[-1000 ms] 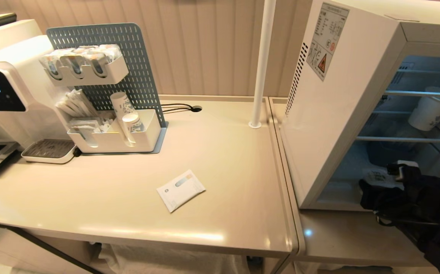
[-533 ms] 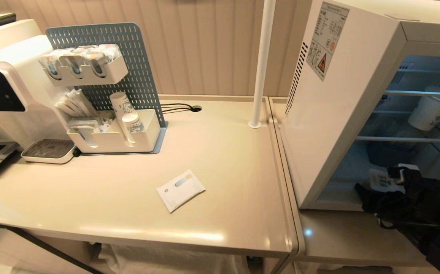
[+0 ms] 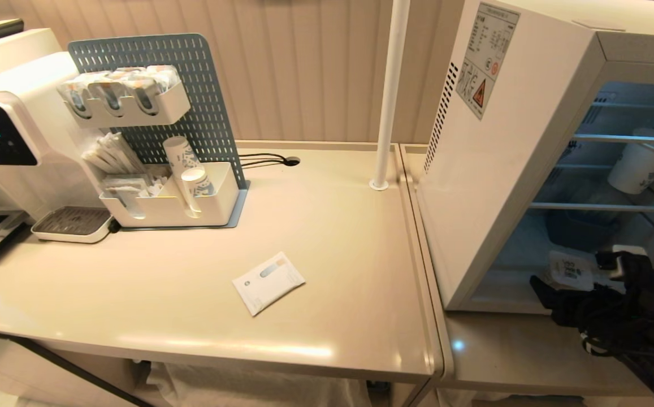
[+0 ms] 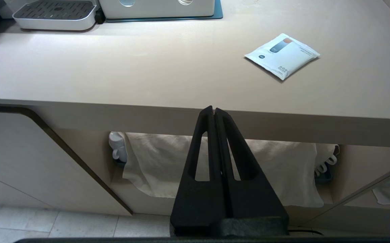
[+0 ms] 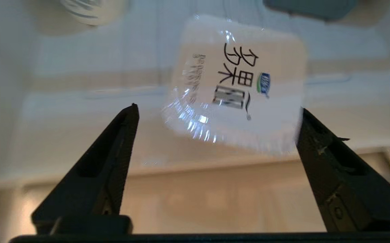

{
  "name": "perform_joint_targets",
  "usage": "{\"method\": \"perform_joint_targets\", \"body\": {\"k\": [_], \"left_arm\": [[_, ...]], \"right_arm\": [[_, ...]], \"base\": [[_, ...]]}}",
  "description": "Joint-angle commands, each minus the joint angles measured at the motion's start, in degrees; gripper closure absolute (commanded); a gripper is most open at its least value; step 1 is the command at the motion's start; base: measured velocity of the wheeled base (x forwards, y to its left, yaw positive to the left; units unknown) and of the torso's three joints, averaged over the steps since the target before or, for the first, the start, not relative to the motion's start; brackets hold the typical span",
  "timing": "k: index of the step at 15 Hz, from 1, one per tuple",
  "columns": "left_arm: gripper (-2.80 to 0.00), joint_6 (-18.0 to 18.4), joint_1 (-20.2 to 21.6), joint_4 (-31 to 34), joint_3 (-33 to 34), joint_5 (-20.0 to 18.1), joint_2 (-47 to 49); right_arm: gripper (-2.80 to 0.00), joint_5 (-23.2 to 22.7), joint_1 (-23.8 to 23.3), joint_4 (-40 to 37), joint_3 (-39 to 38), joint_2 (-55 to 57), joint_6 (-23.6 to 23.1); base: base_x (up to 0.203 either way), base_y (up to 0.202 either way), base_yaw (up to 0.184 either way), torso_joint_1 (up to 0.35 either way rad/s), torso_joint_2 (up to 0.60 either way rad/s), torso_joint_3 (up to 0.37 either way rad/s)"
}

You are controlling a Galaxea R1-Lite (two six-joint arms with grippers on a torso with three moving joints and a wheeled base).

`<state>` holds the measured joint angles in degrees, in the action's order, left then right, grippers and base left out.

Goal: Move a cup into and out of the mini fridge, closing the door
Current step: Put the yoghurt in the freezer, then close the freezer door

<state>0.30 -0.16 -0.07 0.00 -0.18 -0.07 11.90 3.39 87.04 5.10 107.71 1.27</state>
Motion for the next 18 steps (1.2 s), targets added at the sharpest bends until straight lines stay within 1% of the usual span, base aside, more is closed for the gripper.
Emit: {"method": "perform_joint_targets", "body": {"k": [1, 4, 7, 9, 11, 12, 13, 14, 16, 17, 18], "left_arm": [[0.00, 0.05, -0.02, -0.01, 0.00, 0.01, -0.01], [0.00, 0.05, -0.02, -0.01, -0.05, 0.01, 0.07], [0.00, 0.05, -0.02, -0.01, 0.00, 0.01, -0.01], [0.00, 0.05, -0.02, -0.01, 0.00, 0.01, 0.07], [0.00, 0.05, -0.02, -0.01, 0.00, 0.01, 0.07], [0.00, 0.05, -0.02, -0.01, -0.01, 0.01, 0.06], [0.00, 0.05, -0.02, -0.01, 0.00, 0.01, -0.01], [0.00, 0.05, -0.02, -0.01, 0.00, 0.01, 0.04], [0.00, 0.05, -0.02, -0.01, -0.09, 0.01, -0.01], [0.00, 0.05, -0.02, -0.01, -0.06, 0.01, -0.01], [0.00, 0.05, -0.02, -0.01, 0.00, 0.01, -0.01]], "right_arm": [[-2.80, 0.11, 0.54, 0.62, -2.57, -5.48, -0.22], [-2.80, 0.41, 0.52, 0.26, -4.91, -12.20, -0.42], [-2.80, 0.42, 0.49, -4.90, -5.07, -20.56, -0.48], [-2.80, 0.41, 0.53, -9.44, -4.61, -27.46, -1.45], [-2.80, 0.41, 0.51, -17.31, -2.09, -35.36, -2.65], [-1.29, 0.35, 0.50, -22.79, -0.19, -39.79, -2.92], [0.00, 0.22, 0.51, -29.24, 1.95, -44.77, -3.08], [0.00, 0.03, 0.56, -36.53, 4.18, -49.75, -3.13], [0.00, -0.95, 0.62, -54.93, 9.38, -59.44, -2.94], [0.00, -1.38, 0.63, -62.21, 11.81, -63.06, -2.80], [0.00, -1.54, 0.64, -65.58, 13.16, -65.42, -2.73]], "base": [[0.000, 0.000, 0.000, 0.000, 0.00, 0.000], [0.000, 0.000, 0.000, 0.000, 0.00, 0.000], [0.000, 0.000, 0.000, 0.000, 0.00, 0.000], [0.000, 0.000, 0.000, 0.000, 0.00, 0.000], [0.000, 0.000, 0.000, 0.000, 0.00, 0.000], [0.000, 0.000, 0.000, 0.000, 0.00, 0.000], [0.000, 0.000, 0.000, 0.000, 0.00, 0.000], [0.000, 0.000, 0.000, 0.000, 0.00, 0.000], [0.000, 0.000, 0.000, 0.000, 0.00, 0.000], [0.000, 0.000, 0.000, 0.000, 0.00, 0.000], [0.000, 0.000, 0.000, 0.000, 0.00, 0.000]]}}
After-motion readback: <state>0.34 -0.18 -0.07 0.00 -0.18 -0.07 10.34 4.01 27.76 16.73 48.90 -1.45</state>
